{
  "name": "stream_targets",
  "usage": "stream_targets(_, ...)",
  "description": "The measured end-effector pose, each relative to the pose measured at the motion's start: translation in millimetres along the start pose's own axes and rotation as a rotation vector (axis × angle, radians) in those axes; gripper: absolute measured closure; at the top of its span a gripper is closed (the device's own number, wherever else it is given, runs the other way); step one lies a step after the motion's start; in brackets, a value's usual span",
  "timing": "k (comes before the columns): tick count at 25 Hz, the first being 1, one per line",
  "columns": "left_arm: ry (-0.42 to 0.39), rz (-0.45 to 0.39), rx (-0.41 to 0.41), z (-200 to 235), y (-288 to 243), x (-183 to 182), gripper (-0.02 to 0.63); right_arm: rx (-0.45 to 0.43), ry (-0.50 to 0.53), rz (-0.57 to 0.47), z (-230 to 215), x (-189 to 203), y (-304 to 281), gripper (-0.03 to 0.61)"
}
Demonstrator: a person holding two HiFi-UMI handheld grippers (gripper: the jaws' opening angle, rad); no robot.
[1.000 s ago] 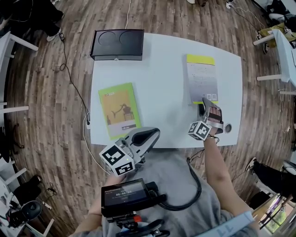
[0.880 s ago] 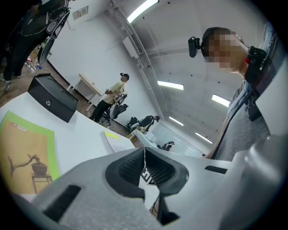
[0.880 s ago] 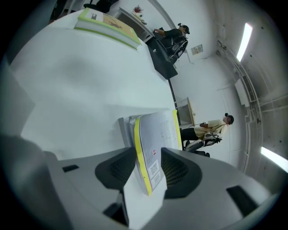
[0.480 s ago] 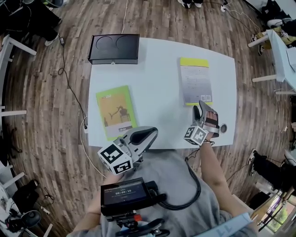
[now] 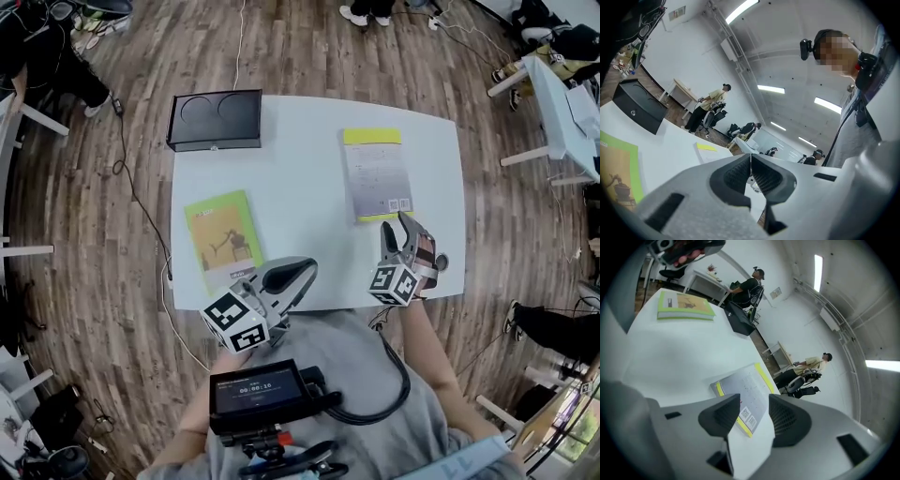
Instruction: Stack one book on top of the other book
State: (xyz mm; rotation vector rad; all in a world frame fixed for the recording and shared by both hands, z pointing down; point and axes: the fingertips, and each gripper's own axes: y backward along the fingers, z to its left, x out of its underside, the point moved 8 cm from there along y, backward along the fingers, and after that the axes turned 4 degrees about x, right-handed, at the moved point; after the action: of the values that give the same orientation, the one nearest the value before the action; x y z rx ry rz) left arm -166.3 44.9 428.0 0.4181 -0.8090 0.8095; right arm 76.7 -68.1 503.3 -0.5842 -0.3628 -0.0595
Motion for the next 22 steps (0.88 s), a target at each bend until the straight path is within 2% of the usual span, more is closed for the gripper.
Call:
stream_targets(7, -0.014, 0.01, 0.042, -7.7, -38.6, -1.3, 0.594, -0.018, -0.175, -0.02, -36.9, 9.4, 2.7, 0.39)
stream_targets(9, -0.01, 0.015, 0.041, -12.5, -50.3, -1.1, 0.594, -0.039, -0.252, -0.028, -46.5, 14.2, 1.5, 0.379)
stream_targets(13, -0.019, 0.031, 0.053, -15.3, -71.8, 2.3, 0.594, -0.111, -0.474, -0.042, -66.1, 27.2, -8.3, 0.359)
stream_targets(18, -0.022, 0.039, 0.031, -19.2, -92.1, 4.3, 0.594, -0.249, -0.824, -0.051, -80.5, 54.8, -29.9, 0.344)
stream_targets(22, -0.025, 0.052, 0.02, -24.8, -104.6, 9.9, 0.594, -0.335, -0.976, -0.026, -86.1, 74.4, -50.8, 0.337)
